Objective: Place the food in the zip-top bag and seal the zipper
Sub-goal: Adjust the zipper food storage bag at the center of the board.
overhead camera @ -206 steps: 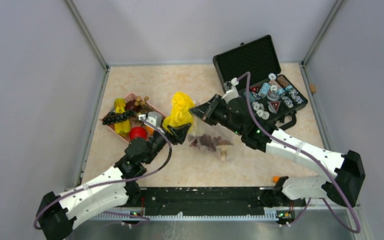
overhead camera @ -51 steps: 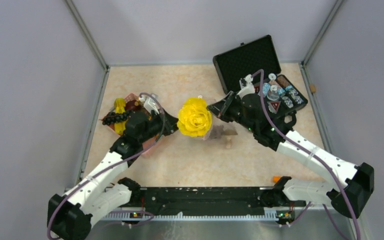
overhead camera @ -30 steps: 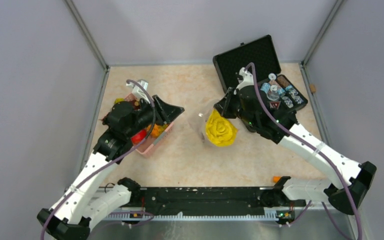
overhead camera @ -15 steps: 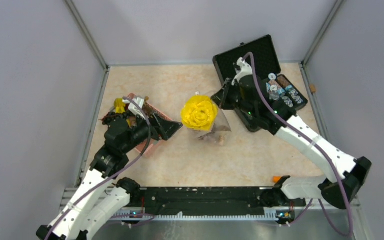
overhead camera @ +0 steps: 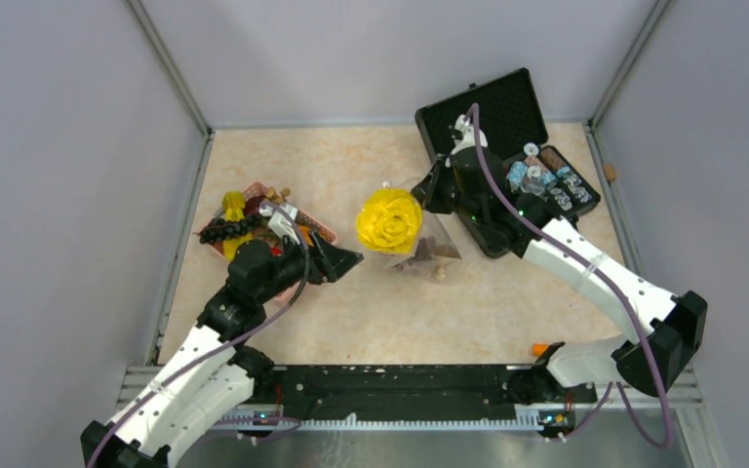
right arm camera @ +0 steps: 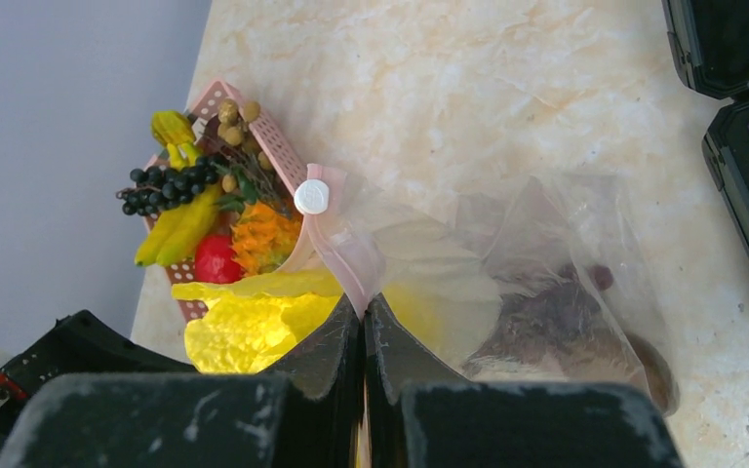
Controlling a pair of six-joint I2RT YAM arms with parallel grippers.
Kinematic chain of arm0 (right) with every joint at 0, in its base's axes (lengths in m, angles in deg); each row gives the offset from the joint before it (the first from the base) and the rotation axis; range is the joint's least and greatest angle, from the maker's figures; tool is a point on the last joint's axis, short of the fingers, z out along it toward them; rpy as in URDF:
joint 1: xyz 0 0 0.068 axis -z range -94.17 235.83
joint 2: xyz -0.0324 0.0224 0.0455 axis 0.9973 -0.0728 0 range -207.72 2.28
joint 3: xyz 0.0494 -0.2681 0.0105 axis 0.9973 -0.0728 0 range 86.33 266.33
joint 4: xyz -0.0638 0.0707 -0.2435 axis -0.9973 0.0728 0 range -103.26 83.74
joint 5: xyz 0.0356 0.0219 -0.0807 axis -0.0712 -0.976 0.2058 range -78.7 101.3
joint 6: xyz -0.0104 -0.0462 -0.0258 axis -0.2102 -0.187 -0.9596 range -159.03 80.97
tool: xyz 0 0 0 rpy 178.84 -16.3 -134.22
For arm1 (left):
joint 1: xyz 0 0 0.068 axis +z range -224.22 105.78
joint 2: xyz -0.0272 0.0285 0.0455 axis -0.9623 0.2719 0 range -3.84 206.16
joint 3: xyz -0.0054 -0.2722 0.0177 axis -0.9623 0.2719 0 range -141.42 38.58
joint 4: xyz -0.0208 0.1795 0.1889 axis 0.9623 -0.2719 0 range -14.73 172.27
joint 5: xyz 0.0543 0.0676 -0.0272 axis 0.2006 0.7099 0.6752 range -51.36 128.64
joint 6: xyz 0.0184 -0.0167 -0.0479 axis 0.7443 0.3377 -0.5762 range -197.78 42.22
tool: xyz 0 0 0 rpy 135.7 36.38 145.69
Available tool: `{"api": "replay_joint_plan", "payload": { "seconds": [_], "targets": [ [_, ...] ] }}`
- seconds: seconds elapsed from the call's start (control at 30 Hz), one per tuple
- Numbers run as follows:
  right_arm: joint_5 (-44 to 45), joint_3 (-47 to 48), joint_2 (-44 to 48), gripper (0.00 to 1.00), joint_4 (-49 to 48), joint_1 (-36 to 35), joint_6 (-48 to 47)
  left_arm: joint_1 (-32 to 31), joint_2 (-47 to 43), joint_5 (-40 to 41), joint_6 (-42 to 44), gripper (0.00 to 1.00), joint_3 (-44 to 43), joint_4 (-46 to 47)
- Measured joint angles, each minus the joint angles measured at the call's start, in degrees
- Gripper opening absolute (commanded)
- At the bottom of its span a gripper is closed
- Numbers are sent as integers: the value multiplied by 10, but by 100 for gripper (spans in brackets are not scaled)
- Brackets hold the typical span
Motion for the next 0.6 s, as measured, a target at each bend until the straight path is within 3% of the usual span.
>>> {"api": "replay_joint_plan", "payload": {
  "seconds": [0.27,0.5,0.6],
  "targets": [
    [-1,-10,2,0,-12,0,9,-27,13,38,-16,76,12,28],
    [-7,-33,25,0,-19,0,19,-85,114,90,-21,72,-5,69],
    [-7,-35,35,0,-17,0,19,-108,152,110,-19,78,-24,75]
  ]
}}
